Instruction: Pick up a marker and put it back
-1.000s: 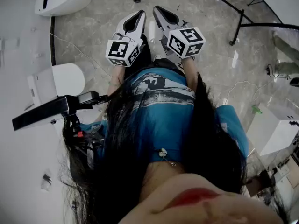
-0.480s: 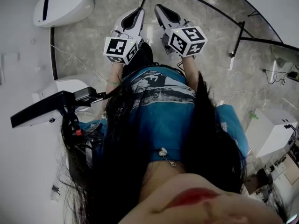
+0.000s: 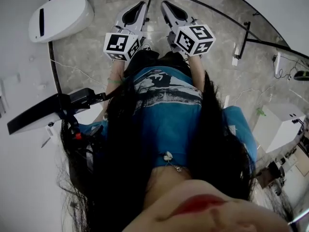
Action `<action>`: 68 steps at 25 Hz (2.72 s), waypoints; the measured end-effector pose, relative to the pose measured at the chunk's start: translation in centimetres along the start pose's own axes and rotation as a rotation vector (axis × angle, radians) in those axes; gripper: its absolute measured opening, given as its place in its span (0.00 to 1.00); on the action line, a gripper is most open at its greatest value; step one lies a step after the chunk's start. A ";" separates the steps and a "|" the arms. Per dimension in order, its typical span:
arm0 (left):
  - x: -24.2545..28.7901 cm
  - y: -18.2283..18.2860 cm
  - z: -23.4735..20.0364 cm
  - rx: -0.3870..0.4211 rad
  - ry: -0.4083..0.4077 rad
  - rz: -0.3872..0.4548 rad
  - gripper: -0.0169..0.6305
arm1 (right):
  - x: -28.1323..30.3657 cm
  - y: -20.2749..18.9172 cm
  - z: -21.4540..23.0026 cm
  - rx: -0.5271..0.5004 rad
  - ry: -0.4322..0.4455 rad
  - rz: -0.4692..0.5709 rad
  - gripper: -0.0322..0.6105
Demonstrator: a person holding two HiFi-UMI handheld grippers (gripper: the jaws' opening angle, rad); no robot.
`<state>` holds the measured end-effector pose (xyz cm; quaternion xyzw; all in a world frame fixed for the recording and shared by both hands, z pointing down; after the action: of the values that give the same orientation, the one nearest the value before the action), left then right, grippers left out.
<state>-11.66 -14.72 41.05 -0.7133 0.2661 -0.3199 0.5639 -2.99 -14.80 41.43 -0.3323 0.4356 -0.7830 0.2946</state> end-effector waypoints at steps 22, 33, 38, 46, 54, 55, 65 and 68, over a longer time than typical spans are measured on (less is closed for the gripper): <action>12.4 2.2 -8.1 -0.032 0.036 -0.019 0.03 | 11.8 7.6 12.5 -0.233 -0.067 -0.137 0.08; 12.6 3.4 -10.8 -0.028 0.131 0.007 0.03 | 18.5 5.3 13.7 -0.631 -0.070 -0.404 0.24; 12.9 3.9 -11.2 -0.029 0.145 0.010 0.03 | 19.3 4.5 13.9 -0.690 -0.061 -0.511 0.24; 12.9 3.8 -11.3 -0.028 0.152 0.010 0.03 | 19.9 3.4 14.2 -0.681 -0.049 -0.628 0.23; 13.0 3.7 -11.4 -0.030 0.155 0.004 0.03 | 18.8 5.9 13.6 -0.626 -0.071 -0.479 0.18; 13.1 3.7 -11.3 -0.028 0.153 0.003 0.03 | 18.5 6.7 13.5 -0.608 -0.076 -0.441 0.18; 14.0 3.1 -10.4 0.000 0.126 -0.032 0.03 | 13.2 13.9 12.1 -0.477 -0.105 -0.083 0.16; 14.0 3.3 -10.1 -0.024 0.125 0.000 0.03 | 11.2 15.1 11.6 -0.458 -0.110 -0.004 0.16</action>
<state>-10.22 -32.28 41.59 -0.6985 0.3048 -0.3607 0.5376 1.79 -35.63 35.73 -0.4336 0.5844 -0.6451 0.2333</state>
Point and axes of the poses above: the fingertips, and each gripper's own axes: x forward along the fingers, z to its right, y out of its top, the point moved 2 cm from there along -x, backward along the fingers, and after that the axes turned 3 degrees about -z, right-handed, at the moved point
